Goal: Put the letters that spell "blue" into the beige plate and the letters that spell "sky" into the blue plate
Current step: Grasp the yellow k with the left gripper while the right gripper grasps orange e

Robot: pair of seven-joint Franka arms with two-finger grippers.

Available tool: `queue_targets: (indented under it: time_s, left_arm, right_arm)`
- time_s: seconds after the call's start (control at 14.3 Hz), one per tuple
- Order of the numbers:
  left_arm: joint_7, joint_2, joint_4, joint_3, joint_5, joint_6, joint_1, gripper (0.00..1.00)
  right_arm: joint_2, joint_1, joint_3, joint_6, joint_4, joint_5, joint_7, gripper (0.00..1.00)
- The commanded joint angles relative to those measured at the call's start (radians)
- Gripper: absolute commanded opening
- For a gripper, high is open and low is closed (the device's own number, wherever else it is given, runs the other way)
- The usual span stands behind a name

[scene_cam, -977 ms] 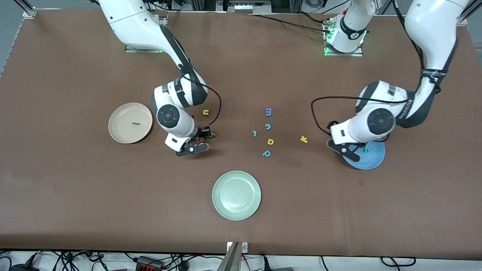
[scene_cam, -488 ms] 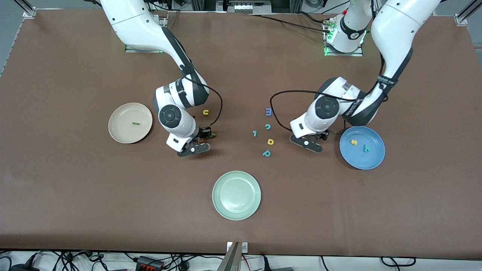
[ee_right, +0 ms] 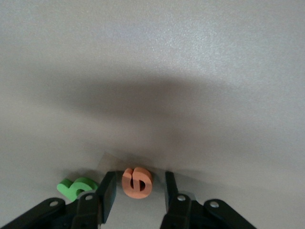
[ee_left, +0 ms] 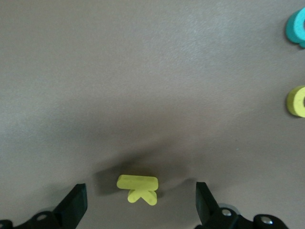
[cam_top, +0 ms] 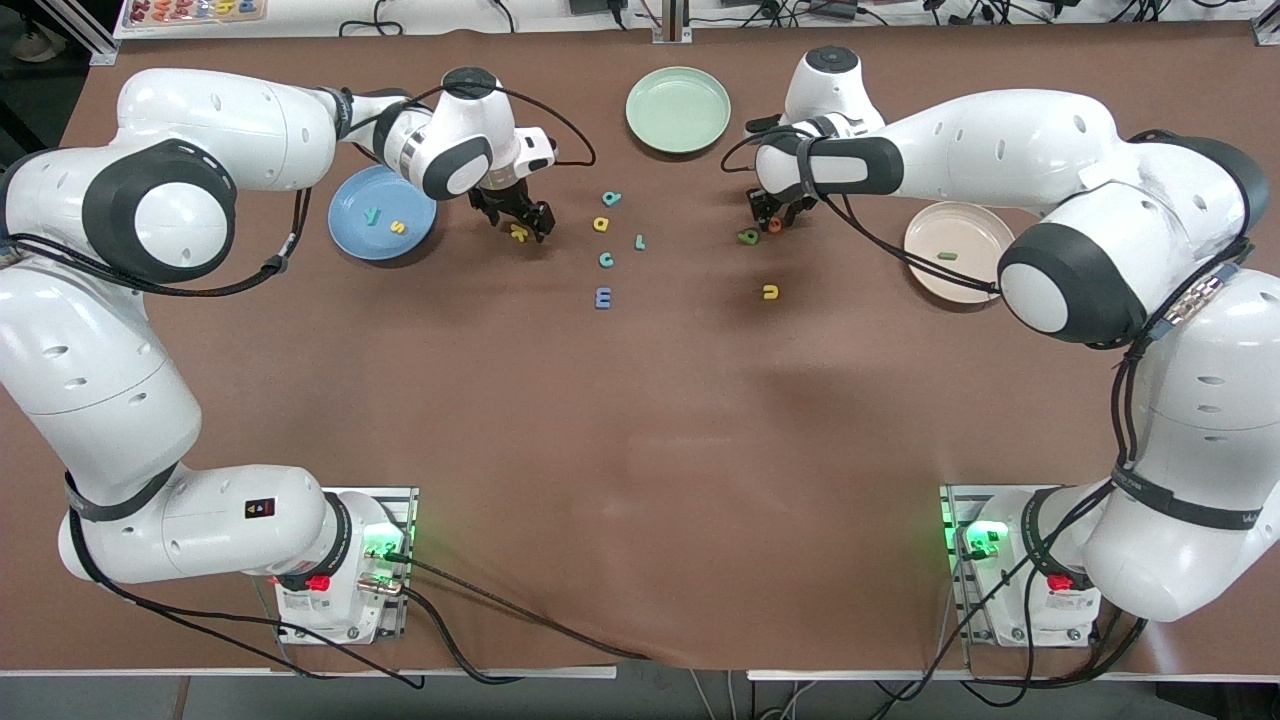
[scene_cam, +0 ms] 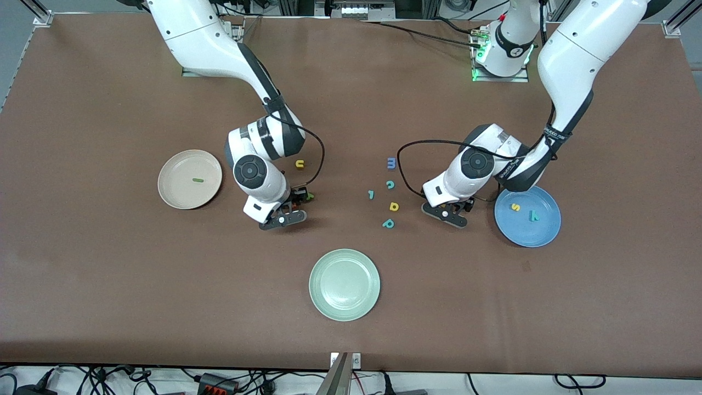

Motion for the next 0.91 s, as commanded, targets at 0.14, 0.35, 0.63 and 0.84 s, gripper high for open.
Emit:
queue_targets:
  time_s: [0.14, 0.35, 0.63, 0.84]
  left_arm:
    - [-0.007, -0.003, -0.01, 0.001, 0.077, 0.02, 0.004, 0.77]
    - [-0.007, -0.003, -0.009, 0.001, 0.077, 0.02, 0.004, 0.53]
    - [-0.001, -0.005, -0.01, -0.001, 0.078, 0.019, 0.006, 0.31]
    - [0.001, -0.021, -0.009, -0.004, 0.078, 0.003, 0.007, 0.16]
  right_arm:
    - [0.018, 0.01, -0.01, -0.002, 0.023, -0.015, 0.017, 0.34]
    - [0.018, 0.006, -0.01, -0.004, 0.023, -0.015, 0.015, 0.23]
    - [0.01, -0.008, -0.012, -0.011, 0.021, -0.015, 0.012, 0.18]
    - [-0.033, -0.007, -0.09, -0.087, 0.006, -0.019, 0.003, 0.18]
